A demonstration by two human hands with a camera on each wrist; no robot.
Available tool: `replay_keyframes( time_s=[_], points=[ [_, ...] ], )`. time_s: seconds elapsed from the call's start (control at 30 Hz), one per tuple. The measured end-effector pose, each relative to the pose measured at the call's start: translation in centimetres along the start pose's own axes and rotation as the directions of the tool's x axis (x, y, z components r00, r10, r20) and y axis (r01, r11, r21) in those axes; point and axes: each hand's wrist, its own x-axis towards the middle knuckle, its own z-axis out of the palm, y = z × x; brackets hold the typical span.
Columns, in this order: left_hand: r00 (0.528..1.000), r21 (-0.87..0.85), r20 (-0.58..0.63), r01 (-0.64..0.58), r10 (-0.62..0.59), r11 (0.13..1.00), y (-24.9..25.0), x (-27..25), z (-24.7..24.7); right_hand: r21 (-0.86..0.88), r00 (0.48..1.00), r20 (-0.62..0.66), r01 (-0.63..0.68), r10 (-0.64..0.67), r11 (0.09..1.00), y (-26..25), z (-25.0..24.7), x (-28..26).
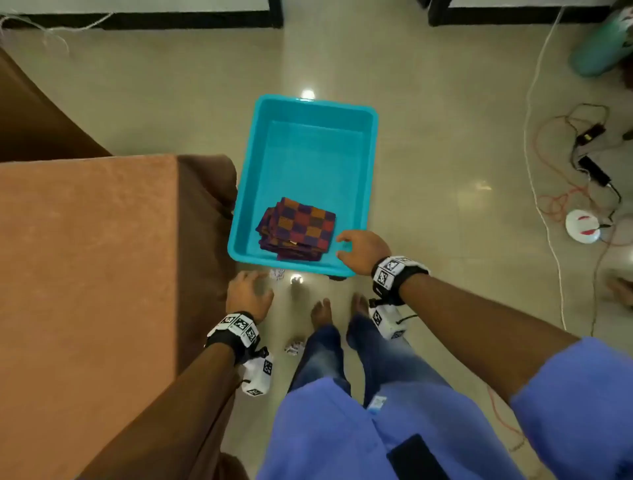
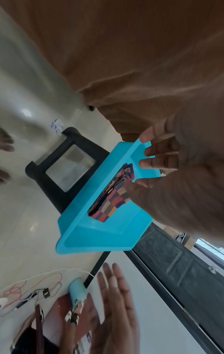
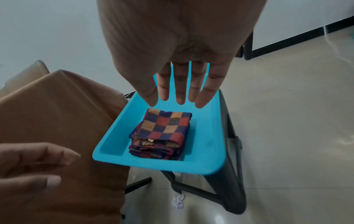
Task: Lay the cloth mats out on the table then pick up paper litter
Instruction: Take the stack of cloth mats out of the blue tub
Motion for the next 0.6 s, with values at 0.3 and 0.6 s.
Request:
replay_keyframes(
  time_s=[0.3,0.6],
  points=[
    [0.978,0.351,0.034,-0.204,0.205,0.914,-2.9,7.6,2.9,-0.204,0.968,0.221,0.166,-0.119,0.965,-3.0,1.7,18.4],
    [0.941,0.213,-0.129,-0.281,0.312,0.936,-4.1,9.3,5.4,-0.128,0.892,0.442,0.172,-0.099,0.977,-2.0,6.6,23.3]
  ],
)
